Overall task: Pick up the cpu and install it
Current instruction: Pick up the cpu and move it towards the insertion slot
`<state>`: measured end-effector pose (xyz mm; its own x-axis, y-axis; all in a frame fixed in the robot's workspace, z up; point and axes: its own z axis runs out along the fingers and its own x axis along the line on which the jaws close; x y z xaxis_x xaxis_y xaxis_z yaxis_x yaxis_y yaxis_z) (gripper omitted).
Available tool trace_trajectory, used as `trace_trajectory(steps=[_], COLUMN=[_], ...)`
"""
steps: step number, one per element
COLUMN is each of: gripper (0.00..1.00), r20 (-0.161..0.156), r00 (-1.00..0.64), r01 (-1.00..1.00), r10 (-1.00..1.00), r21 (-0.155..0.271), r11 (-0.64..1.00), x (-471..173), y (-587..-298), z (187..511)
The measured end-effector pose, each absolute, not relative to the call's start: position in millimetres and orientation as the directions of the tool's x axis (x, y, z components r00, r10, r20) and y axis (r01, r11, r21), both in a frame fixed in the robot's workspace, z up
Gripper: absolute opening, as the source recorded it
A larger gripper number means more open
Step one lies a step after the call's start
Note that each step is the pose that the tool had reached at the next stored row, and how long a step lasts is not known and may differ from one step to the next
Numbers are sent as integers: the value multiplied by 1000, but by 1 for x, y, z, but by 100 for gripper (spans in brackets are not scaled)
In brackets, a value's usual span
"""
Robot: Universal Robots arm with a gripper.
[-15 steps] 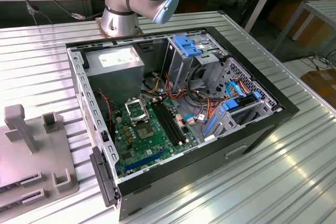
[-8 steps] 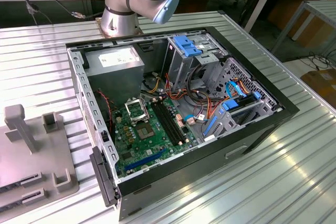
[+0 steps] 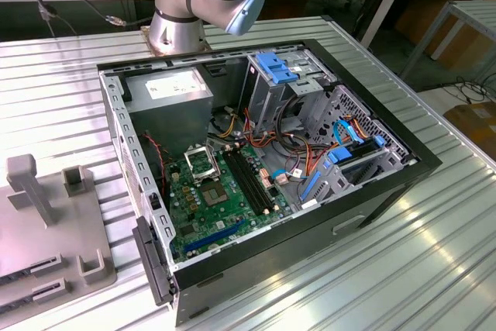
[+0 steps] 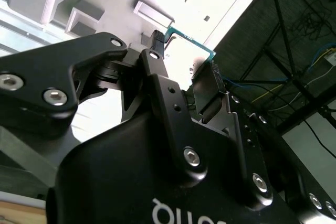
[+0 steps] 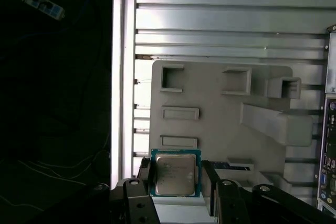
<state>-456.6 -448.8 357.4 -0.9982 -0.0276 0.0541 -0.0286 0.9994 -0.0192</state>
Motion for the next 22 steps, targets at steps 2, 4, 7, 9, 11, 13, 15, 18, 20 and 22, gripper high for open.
trace_trajectory(steps=[2, 4, 7, 9, 11, 13, 15, 18, 20, 22], gripper=[47, 47, 47, 47, 47, 47, 47, 47, 47, 47], r20=[54, 55, 56, 56, 57, 57, 57, 58, 58, 59], r00=[-998, -998, -998, -998, -998, -998, -998, -998, -998, -998], r01=[-29, -29, -29, -29, -29, -29, -29, -29, -29, -29], r10=[-28, -28, -28, -28, -28, -28, -28, -28, -28, -28], r21=[-19, -19, -19, -19, -19, -19, -19, -19, -19, -19], r11=[999, 999, 999, 999, 999, 999, 999, 999, 999, 999], x=[-457, -457, -457, -457, -457, -457, -457, -457, -457, -457], y=[-449, -449, -449, -449, -449, -449, -449, -449, -449, -449], z=[358, 360, 363, 364, 365, 366, 367, 369, 370, 371])
